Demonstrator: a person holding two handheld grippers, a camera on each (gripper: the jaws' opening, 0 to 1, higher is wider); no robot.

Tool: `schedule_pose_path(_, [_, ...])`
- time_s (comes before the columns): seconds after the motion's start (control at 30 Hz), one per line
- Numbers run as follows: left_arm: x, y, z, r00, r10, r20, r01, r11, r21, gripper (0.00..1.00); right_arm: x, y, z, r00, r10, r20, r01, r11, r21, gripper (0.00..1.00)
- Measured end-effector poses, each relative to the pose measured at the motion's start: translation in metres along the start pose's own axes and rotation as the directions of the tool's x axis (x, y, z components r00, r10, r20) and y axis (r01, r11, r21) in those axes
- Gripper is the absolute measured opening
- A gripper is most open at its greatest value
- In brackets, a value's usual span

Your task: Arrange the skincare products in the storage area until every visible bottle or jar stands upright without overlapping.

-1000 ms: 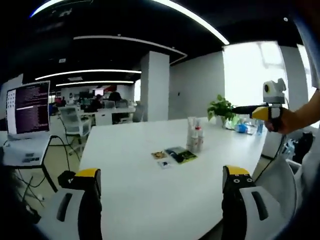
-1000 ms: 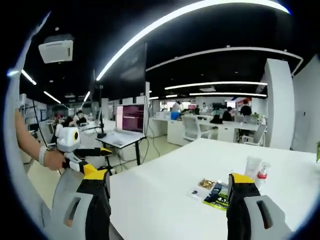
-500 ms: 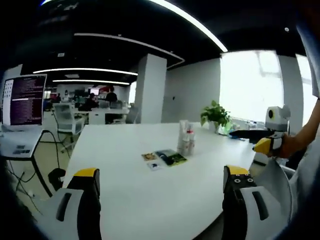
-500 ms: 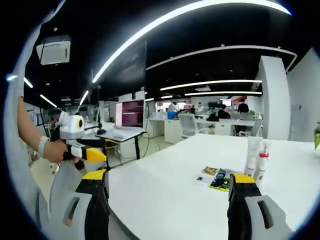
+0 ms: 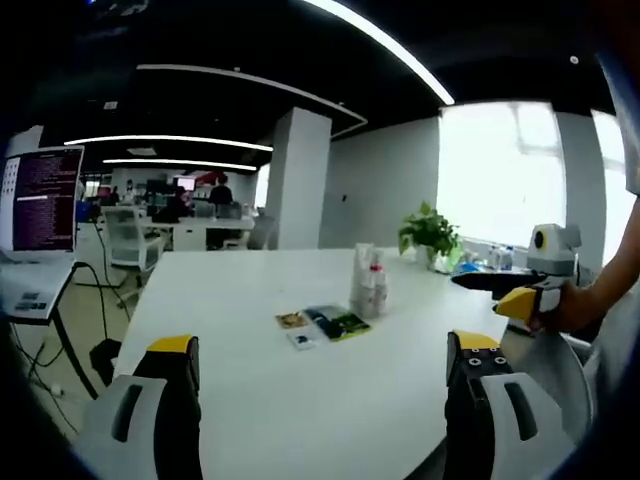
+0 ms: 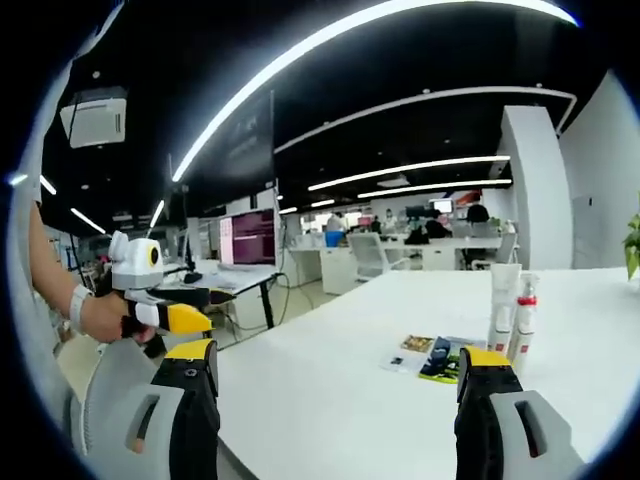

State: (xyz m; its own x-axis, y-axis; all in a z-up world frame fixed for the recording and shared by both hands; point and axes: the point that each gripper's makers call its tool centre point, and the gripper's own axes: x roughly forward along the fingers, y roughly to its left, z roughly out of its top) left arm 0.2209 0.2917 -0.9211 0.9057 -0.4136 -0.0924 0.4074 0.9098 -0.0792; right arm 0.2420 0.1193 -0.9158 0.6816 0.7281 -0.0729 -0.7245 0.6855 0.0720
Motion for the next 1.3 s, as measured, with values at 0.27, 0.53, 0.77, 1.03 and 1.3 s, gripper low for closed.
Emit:
schedule_pose_path(0.27, [0.005, 0.008, -0.018, 0.996, 0.032, -0.082, -0.026, 0.997, 0.079, 0.99, 0.005, 0.002, -0.008, 1.0, -0.02, -0.006, 0.019, 0.999, -0.031, 0.99])
schedule_pose_path(0.53, [0.0, 0.022, -0.008, 0.998, 0.059, -0.033, -0.061, 0.997, -0.044, 0.99, 0.005, -0.009, -0.012, 0.998, -0.066, -0.011, 0.065, 0.997, -0.043, 0.99])
schedule_pose_path(0.77, [0.004, 0.009, -0.018, 0.997, 0.023, -0.078, -0.022, 1.0, 0.017, 0.99, 0.007, -0.009, -0.018, 0.997, -0.062, -0.038, 0.059, 0.996, -0.063, 0.98])
schedule_pose_path(1.03, [0.003, 0.014, -0.013, 0.997, 0.044, -0.057, -0.044, 0.999, -0.006, 0.99, 0.004, -0.022, -0.02, 0.993, -0.111, -0.045, 0.11, 0.993, -0.042, 0.95])
schedule_pose_path(1.3, [0.004, 0.009, -0.016, 0.997, 0.031, -0.068, -0.03, 0.999, 0.013, 0.99, 0.003, -0.023, -0.021, 0.992, -0.112, -0.054, 0.11, 0.993, -0.045, 0.93])
